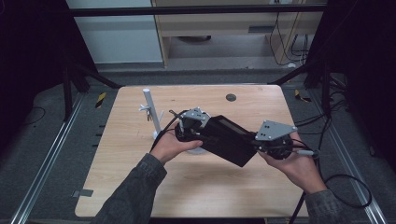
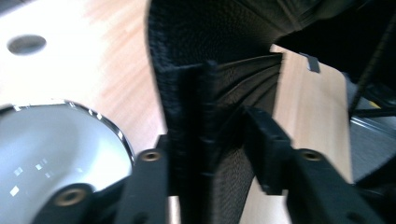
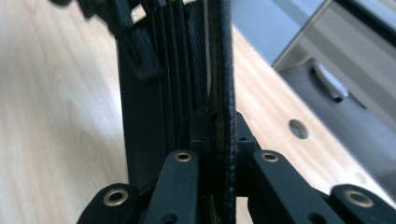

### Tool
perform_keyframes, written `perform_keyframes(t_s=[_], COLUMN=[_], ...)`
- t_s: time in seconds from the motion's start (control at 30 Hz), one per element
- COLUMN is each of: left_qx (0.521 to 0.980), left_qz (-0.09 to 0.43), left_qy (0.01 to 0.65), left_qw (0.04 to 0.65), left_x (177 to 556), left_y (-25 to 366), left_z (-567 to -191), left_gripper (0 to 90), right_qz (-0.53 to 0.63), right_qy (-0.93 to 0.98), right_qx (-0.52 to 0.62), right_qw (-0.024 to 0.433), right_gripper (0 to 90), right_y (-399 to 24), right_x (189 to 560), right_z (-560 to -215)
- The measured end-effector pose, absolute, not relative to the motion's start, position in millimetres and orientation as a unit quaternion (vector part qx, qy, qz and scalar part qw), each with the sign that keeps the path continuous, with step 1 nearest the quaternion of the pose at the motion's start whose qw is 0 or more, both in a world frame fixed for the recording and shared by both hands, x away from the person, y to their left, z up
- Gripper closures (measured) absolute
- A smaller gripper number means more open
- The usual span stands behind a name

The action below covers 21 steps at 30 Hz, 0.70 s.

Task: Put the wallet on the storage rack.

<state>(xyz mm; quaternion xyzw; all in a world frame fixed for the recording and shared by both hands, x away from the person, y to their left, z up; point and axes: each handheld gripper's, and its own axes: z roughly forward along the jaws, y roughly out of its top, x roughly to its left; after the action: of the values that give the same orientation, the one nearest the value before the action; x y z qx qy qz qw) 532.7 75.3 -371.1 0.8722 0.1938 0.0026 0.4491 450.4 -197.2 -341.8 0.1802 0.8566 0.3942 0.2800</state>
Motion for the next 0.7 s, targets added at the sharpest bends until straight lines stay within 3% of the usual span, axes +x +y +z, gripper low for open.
perform_keyframes(t_s=[0.1,0.23,0.27,0.3,0.33,0.4,0.43,0.6,0.7], left_qx=[0.868,0.873,0.879,0.879,0.883,0.888,0.889,0.901,0.902], left_qz=[0.007,0.032,0.054,0.054,0.063,0.073,0.078,0.101,0.101], left_qy=[0.198,0.205,0.207,0.207,0.209,0.211,0.214,0.223,0.227], left_qw=[0.456,0.442,0.426,0.426,0.416,0.403,0.397,0.359,0.353], left_x=[527,517,512,512,510,509,509,509,511], left_y=[77,73,72,72,72,74,75,78,81], left_z=[-363,-345,-333,-333,-327,-316,-311,-293,-286], left_gripper=[78.8,79.6,79.7,79.7,79.7,79.7,79.7,79.7,79.7], right_qz=[0.381,0.391,0.401,0.401,0.409,0.418,0.418,0.423,0.408], right_qy=[0.861,0.858,0.855,0.855,0.854,0.853,0.853,0.831,0.806], right_qx=[0.184,0.193,0.191,0.191,0.193,0.206,0.206,0.293,0.368], right_qw=[0.281,0.270,0.268,0.268,0.257,0.235,0.235,0.213,0.221], right_gripper=[82.7,80.0,70.5,70.5,54.6,43.3,43.3,17.3,13.9], right_y=[-200,-202,-201,-201,-201,-203,-203,-217,-227], right_x=[450,449,444,444,439,435,435,443,457], right_z=[-354,-371,-379,-379,-388,-400,-400,-443,-460])
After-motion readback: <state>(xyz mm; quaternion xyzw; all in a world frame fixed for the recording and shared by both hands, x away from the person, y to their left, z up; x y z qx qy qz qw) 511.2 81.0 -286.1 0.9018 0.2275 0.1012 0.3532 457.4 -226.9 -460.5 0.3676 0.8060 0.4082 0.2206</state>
